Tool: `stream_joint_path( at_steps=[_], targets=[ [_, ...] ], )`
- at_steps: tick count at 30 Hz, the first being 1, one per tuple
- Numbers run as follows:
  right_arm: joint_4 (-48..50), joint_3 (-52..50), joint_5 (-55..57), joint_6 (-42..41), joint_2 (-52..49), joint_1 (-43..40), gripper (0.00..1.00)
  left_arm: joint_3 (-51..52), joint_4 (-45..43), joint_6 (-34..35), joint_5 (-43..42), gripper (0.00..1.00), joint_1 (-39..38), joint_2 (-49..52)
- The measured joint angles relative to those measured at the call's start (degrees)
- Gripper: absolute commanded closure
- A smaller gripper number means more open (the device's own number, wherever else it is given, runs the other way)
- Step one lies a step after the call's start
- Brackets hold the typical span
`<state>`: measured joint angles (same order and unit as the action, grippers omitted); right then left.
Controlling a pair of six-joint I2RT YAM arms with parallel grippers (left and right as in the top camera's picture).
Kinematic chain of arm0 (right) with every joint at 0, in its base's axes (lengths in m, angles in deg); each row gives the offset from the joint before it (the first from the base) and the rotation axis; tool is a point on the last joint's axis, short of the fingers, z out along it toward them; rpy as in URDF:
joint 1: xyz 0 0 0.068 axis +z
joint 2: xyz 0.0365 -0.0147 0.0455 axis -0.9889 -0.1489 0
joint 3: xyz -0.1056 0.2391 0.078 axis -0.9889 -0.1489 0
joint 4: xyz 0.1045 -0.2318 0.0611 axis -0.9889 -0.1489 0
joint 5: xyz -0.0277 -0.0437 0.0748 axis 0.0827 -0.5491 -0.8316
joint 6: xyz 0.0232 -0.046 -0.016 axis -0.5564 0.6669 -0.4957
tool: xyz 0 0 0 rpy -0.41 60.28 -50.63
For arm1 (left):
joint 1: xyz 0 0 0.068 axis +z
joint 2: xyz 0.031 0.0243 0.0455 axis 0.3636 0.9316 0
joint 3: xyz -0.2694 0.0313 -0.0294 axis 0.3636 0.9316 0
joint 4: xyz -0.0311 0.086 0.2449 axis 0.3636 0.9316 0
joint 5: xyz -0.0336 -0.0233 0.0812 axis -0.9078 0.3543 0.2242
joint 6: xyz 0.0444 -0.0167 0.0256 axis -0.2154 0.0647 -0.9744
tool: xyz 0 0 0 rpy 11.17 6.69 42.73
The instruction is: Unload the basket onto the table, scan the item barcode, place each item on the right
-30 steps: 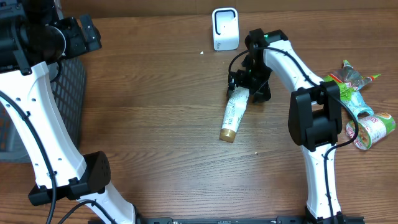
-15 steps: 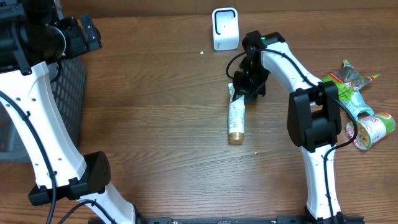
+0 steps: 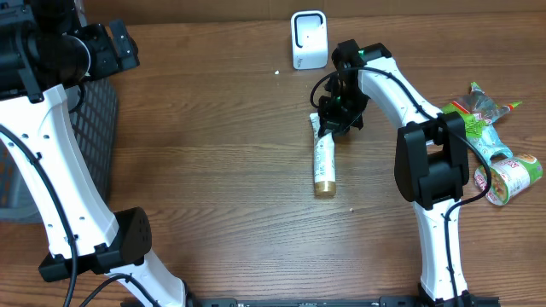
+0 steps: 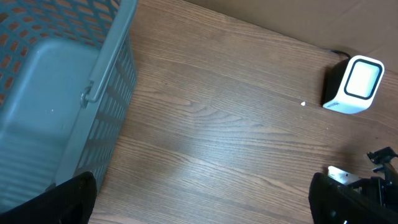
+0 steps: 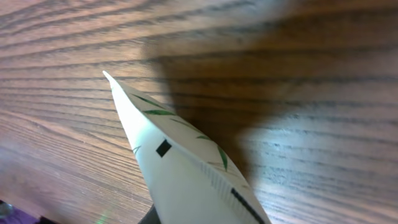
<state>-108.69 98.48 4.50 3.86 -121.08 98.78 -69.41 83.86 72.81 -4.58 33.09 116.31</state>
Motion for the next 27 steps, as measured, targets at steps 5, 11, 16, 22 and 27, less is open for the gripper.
stream_joint_path(
  at_steps=[5,11,16,22,27],
  targets=[
    [1.2,2.6,1.7,3.3,0.0,0.1,0.71,0.0,0.0,0.0,0.0,0.0,0.0,0.0],
    [5.0,4.0,5.1,5.7,0.0,0.0,0.14,0.0,0.0,0.0,0.0,0.0,0.0,0.0],
    [4.9,4.0,6.3,7.1,0.0,-0.3,0.34,0.0,0.0,0.0,0.0,0.0,0.0,0.0],
    [6.6,2.2,3.3,13.7,0.0,-1.9,0.35,0.0,0.0,0.0,0.0,0.0,0.0,0.0],
    [6.8,-0.9,1.0,18.3,0.0,-2.3,0.29,0.0,0.0,0.0,0.0,0.0,0.0,0.0]
  ],
)
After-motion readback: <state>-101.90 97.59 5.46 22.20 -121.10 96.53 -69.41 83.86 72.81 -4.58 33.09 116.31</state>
